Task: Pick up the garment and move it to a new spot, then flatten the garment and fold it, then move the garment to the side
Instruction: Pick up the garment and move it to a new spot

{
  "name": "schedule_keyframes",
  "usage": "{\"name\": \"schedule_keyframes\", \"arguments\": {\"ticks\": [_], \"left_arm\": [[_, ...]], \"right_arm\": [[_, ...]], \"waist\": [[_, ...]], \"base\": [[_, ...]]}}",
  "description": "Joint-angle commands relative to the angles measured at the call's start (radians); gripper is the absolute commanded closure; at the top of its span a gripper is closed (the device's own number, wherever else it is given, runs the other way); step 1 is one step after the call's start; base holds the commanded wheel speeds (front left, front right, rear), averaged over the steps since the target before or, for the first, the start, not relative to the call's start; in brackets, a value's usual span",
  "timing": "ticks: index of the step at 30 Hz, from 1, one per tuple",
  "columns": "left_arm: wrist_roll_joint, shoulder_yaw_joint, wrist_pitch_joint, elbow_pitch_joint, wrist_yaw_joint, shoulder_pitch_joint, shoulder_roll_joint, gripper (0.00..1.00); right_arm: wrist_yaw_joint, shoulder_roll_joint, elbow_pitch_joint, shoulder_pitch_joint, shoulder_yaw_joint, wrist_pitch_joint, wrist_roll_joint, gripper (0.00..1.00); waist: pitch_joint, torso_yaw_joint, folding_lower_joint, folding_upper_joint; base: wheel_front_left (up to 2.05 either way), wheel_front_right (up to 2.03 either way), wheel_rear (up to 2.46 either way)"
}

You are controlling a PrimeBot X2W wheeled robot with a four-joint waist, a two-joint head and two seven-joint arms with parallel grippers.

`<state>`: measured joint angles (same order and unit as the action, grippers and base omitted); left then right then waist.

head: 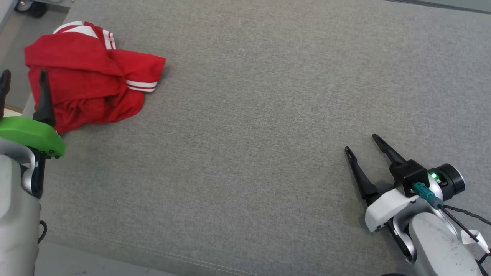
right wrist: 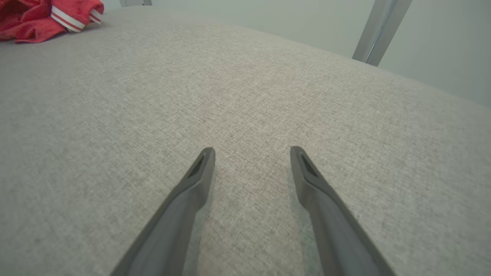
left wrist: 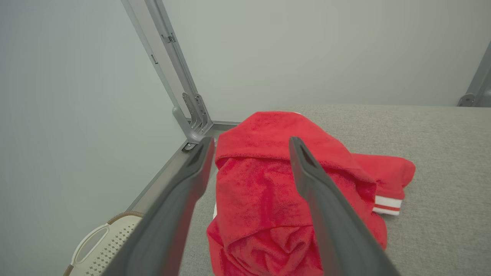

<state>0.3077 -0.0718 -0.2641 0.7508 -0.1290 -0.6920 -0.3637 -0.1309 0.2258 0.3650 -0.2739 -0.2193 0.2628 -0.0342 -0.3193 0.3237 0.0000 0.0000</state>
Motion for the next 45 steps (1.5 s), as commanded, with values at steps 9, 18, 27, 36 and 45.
{"name": "schedule_keyframes", "arguments": {"ticks": [9,18,27,36,45], "left_arm": [[0.038,-0.085,0.009,0.272,-0.001,-0.173,-0.058,0.00],[0.042,-0.084,0.015,0.404,0.028,-0.245,-0.060,0.16],[0.050,-0.081,0.002,0.457,0.045,-0.264,-0.062,1.00],[0.005,-0.085,-0.001,0.236,0.031,-0.282,-0.112,1.00],[-0.010,-0.126,0.000,-0.027,0.003,-0.270,-0.058,1.00]], "right_arm": [[0.001,0.023,0.008,-0.026,0.017,0.001,-0.012,0.00],[0.001,0.019,0.004,-0.035,0.030,-0.001,-0.016,0.00],[0.001,-0.005,0.015,-0.020,0.044,-0.003,-0.014,0.00],[0.001,-0.062,0.014,-0.016,0.037,0.001,-0.030,0.00],[0.001,-0.119,0.027,0.028,0.053,0.002,-0.050,0.00]], "waist": [[-0.108,-0.114,0.0000,0.0000],[-0.139,-0.150,0.0000,0.0000],[-0.116,-0.162,0.0000,0.0000],[-0.018,-0.174,0.0000,0.0000],[0.090,-0.225,0.0000,0.0000]], "base": [[0.00,0.00,0.00],[0.00,0.00,0.00],[0.00,0.00,0.00],[0.00,0.00,0.00],[0.00,0.00,0.00]]}}
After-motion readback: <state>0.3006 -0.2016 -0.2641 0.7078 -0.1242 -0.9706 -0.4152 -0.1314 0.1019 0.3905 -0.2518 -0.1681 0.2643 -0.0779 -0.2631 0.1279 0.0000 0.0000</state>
